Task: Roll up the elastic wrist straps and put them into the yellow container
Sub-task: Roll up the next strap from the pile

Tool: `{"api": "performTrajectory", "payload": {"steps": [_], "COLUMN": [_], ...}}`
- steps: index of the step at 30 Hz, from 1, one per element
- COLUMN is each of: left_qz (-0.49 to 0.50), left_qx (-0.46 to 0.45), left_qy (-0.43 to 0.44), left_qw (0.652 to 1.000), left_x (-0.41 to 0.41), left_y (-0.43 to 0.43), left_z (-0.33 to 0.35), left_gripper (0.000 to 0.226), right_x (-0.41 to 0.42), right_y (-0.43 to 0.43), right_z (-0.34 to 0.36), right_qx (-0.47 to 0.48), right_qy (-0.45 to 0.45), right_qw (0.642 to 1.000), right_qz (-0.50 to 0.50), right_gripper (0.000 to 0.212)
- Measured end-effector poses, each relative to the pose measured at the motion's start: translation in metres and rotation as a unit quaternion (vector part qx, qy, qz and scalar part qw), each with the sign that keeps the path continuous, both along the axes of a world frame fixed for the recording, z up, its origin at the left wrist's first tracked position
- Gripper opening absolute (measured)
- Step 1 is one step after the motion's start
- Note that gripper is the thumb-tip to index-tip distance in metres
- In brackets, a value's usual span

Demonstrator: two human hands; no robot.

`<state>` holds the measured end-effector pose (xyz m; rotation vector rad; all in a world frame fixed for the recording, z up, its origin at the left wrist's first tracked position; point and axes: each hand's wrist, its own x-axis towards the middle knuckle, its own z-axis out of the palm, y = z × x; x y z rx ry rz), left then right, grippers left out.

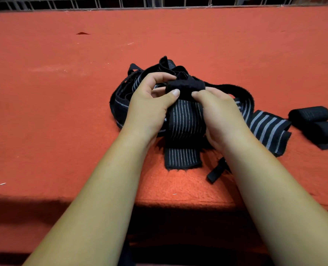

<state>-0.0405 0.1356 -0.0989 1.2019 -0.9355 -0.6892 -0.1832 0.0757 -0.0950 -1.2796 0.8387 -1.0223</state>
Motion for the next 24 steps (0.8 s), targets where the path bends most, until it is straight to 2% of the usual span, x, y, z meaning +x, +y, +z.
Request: {"api": "performTrajectory", "payload": {"steps": [5,9,12,19,24], "left_qz": [-0.011,-0.04,-0.052,-0.054,-0.029], "left_qx": [-0.004,-0.026,-0.03,-0.039,-0.009], "left_qy": [0.0,-0.004,-0.014,0.015,0.035], "left_qw": [1.0,0.999,0.998,0.998,0.999], "left_x": [0.0014,0.0018,-0.0013,0.0002,-0.0053], "left_y": [-0.0004,0.0007,0.0031,0.0018,0.0006], "left_z": [-0.0014,-0.0005,0.0031,0.0038,0.0071], "left_gripper": [0.032,0.035,0.038,0.047,0.03], "right_x": [-0.0001,0.0016,0.0028,0.0014,-0.0004], "right_y": [-0.0016,-0.0043,-0.0055,-0.0059,-0.0068], "right_z": [-0.0019,-0.0033,-0.0043,-0.0052,-0.0052], "right_qx": [-0.002,-0.008,0.003,-0.011,-0.033], "right_qy": [0.021,0.072,0.071,-0.016,-0.017], "right_qw": [0.999,0.997,0.997,1.0,0.999], "right_qz": [0.025,0.002,0.001,-0.001,-0.019], "right_gripper": [0.027,0.047,0.056,0.033,0.029]}}
